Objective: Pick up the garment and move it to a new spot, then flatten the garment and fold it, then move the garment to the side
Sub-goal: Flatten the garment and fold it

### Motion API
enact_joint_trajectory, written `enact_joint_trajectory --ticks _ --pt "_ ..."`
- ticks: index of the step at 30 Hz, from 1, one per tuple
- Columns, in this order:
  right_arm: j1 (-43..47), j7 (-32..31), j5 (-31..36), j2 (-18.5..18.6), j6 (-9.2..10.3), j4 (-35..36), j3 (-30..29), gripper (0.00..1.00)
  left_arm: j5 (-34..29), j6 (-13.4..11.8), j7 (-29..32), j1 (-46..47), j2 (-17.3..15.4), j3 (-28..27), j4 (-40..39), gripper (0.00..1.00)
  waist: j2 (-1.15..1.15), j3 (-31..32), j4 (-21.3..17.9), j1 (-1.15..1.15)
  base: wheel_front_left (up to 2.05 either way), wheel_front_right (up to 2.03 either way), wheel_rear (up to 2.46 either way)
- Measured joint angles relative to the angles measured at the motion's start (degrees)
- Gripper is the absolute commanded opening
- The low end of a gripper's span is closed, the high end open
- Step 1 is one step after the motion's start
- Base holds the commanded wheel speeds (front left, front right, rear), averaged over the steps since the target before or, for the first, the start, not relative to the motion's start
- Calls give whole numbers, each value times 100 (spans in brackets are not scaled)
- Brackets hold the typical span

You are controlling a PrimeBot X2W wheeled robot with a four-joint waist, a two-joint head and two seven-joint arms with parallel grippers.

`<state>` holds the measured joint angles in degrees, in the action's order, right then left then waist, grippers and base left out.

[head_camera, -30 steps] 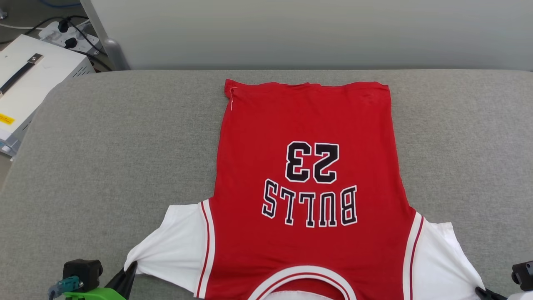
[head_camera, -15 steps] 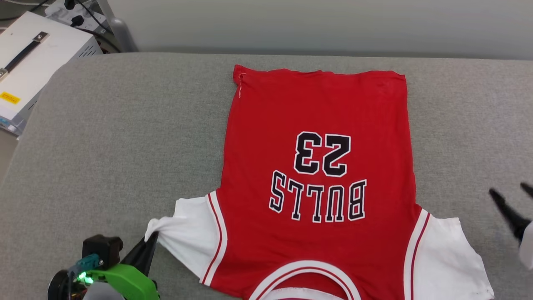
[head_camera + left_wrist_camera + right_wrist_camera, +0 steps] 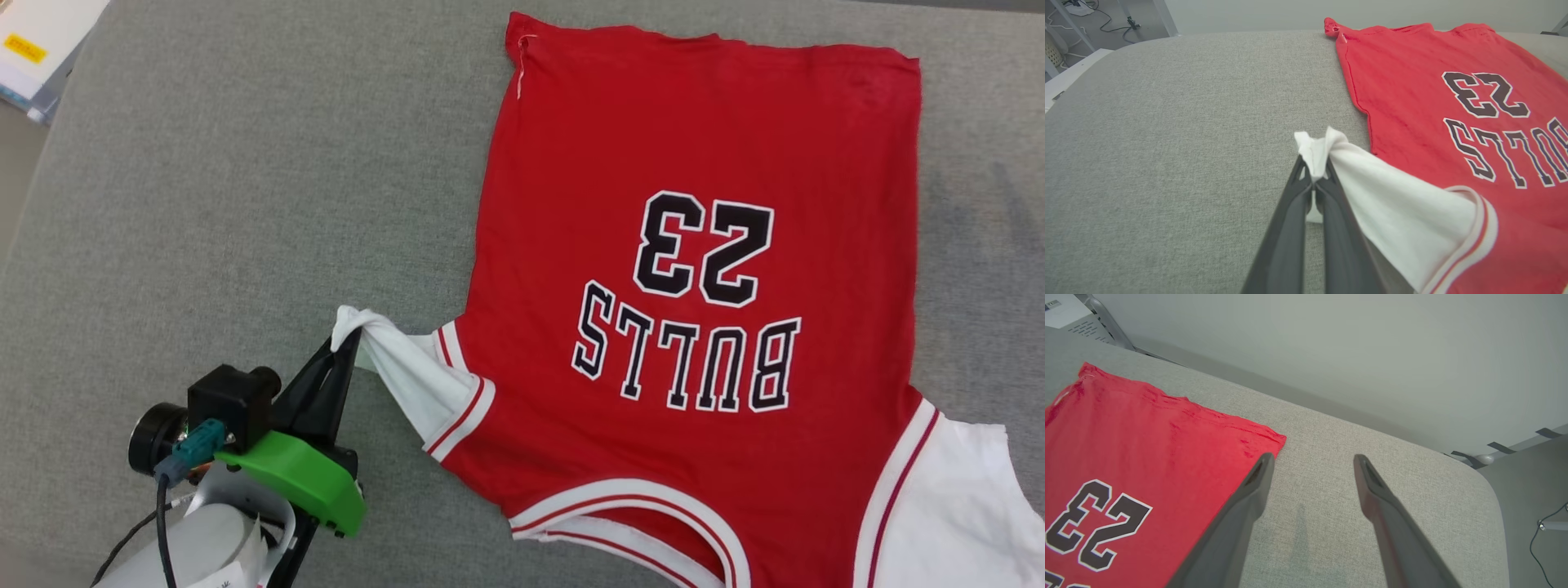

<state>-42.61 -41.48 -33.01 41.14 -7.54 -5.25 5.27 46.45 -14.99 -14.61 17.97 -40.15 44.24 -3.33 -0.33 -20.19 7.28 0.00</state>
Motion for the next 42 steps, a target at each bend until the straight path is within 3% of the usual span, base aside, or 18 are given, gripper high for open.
enact_joint_trajectory --ticks 6,9,19,24,25,33,42 --pt "-1223 -1801 -124 -15 0 -864 252 100 -261 -3 -4 215 155 -58 -167 0 0 -532 283 0 0 0 0" --pt "-1841 -2527 257 -183 1 -1313 191 100 -467 49 -5 358 342 -166 -244 0 0 -971 521 1 0 0 0" --pt "-1979 -2753 569 -355 1 -1670 134 100 -748 309 -5 497 725 -402 -137 0 0 -1656 949 1 0 0 0" --pt "-1735 -2591 569 -196 3 -1573 21 98 -912 573 -5 503 927 -533 87 0 0 -1815 1169 0 0 0 0" --pt "-1734 -2588 569 -179 3 -1560 12 0 -917 592 -5 503 938 -552 108 0 0 -1807 1174 1 0 0 0" --pt "-1714 -2264 511 -372 3 -1592 112 0 -964 727 -5 436 996 -728 403 0 0 -1530 1074 1 0 0 0" --pt "-1308 -1735 114 -16 2 -1338 913 0 -933 742 -5 -94 981 -849 660 0 0 -819 847 1 0 0 0"
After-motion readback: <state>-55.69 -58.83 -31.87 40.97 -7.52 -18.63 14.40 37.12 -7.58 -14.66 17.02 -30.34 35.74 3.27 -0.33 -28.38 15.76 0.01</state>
